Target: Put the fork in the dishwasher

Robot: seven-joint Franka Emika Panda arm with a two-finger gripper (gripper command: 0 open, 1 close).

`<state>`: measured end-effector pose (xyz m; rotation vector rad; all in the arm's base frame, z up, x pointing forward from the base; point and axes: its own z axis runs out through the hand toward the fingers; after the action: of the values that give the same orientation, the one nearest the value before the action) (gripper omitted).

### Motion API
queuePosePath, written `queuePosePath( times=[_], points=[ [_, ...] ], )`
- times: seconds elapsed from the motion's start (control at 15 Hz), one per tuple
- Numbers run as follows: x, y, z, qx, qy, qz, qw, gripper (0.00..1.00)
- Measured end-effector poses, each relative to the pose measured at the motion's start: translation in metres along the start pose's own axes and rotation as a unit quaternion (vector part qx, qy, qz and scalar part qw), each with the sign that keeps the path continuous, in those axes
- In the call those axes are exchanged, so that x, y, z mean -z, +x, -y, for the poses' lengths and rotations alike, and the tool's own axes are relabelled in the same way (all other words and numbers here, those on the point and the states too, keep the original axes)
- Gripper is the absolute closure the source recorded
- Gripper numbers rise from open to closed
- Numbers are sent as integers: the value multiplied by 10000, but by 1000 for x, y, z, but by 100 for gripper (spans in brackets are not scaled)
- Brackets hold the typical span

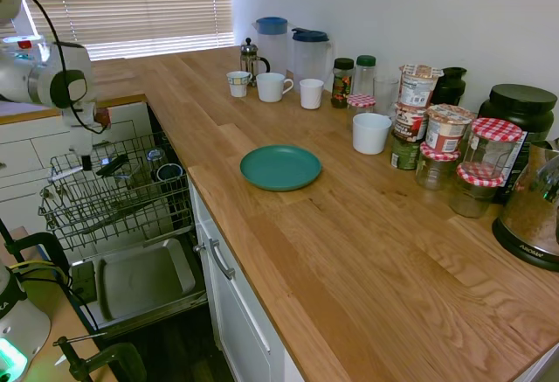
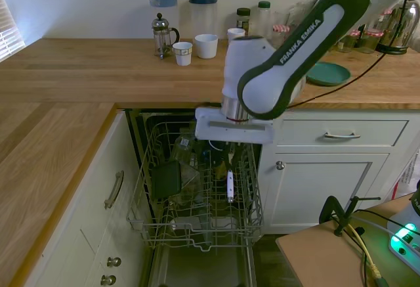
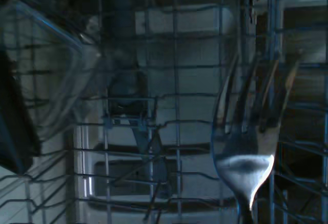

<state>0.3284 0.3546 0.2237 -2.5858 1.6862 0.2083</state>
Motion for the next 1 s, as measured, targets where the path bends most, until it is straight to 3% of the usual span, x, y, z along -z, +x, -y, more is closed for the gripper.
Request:
queuePosePath(
  times=[0.33, 0.67, 0.73, 1.0],
  points=[
    [-75, 32, 4, -210, -255, -54, 9994, 100],
    [-119, 38, 26, -317, -420, -7, 9986, 100],
    [-123, 37, 29, -317, -423, -13, 9986, 0],
    [-123, 36, 35, -297, -381, -37, 9988, 0]
  ],
)
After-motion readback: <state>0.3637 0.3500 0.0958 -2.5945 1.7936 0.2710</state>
